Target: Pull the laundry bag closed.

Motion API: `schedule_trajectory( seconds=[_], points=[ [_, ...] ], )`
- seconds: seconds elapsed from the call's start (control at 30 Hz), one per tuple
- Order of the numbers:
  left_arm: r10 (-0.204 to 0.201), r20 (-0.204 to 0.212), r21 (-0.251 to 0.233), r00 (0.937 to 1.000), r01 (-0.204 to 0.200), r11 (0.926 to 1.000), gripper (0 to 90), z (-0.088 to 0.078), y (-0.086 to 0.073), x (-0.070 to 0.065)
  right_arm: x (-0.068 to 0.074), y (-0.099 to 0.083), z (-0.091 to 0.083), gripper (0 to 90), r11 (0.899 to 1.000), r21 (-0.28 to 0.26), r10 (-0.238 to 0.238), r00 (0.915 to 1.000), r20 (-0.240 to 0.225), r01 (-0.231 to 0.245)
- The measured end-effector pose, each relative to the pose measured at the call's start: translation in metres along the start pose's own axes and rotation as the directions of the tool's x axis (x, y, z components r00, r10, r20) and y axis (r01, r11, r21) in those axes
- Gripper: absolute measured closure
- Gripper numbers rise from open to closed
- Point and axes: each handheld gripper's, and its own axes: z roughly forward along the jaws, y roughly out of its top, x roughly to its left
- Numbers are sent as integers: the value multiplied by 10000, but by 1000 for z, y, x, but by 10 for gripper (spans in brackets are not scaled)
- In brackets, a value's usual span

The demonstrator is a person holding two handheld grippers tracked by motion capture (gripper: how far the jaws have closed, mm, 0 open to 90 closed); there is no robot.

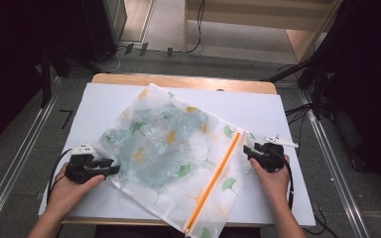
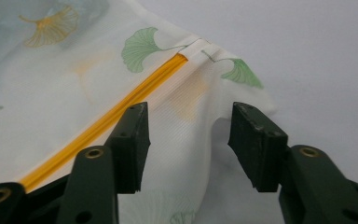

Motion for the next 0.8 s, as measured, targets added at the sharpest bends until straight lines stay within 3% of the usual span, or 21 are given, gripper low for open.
schedule_trajectory(
  seconds=[0.07,0.1,0.2,0.27,0.3,0.33,0.4,0.47,0.6,0.63,0.67,0.7,0.73,0.77,0.8],
  points=[
    [-93,-216,-166,9997,89,9998,477,-3,-1,5,1,-1,-4,460,9996,-55,-259,9996,116,260],
    [-161,-718,-366,9973,135,9992,453,-9,-2,14,5,-5,-14,440,9984,5,-557,9980,283,557],
    [-276,-1497,-697,9883,174,9974,414,-16,-3,25,9,-11,-27,416,9986,51,-530,9982,267,529],
    [-486,-1869,-1138,9812,275,9931,397,-21,-2,31,14,-15,-35,409,9991,148,-409,9989,225,405],
    [-486,-1869,-1138,9812,275,9931,389,-21,-2,31,14,-15,-35,409,9991,148,-409,9989,225,405],
    [-760,-2223,-1565,9720,414,9868,372,-25,-1,37,20,-19,-42,399,9996,191,-214,9996,157,211],
    [-855,-2681,-1680,9596,409,9849,352,-25,1,43,25,-24,-47,393,9994,351,-72,9999,92,69],
    [-1035,-2781,-1713,9550,567,9836,322,-22,2,50,31,-30,-51,386,9985,547,70,9999,148,-78],
    [-1093,-2687,-1596,9570,677,9849,304,-15,3,59,37,-40,-55,358,9942,935,503,9984,258,-525],
    [-1280,-2422,-1596,9618,907,9830,289,-11,4,64,40,-45,-58,351,9892,1098,949,9950,299,-976],
    [-1280,-2422,-1596,9618,907,9830,285,-11,4,64,40,-45,-58,351,9892,1098,949,9950,299,-976],
    [-1448,-2040,-1700,9682,1107,9792,286,-7,6,67,41,-48,-59,350,9848,1121,1296,9910,325,-1324],
    [-1448,-2040,-1700,9682,1107,9792,290,-7,6,67,41,-48,-58,350,9846,1127,1304,9908,371,-1338],
    [-1335,-1727,-1622,9759,1055,9811,301,-3,7,67,41,-49,-56,350,9828,1166,1400,9895,371,-1434],
    [-1309,-1558,-1549,9791,1067,9821,319,0,8,66,41,-49,-54,350,9819,1213,1408,9891,438,-1451]
  ],
)
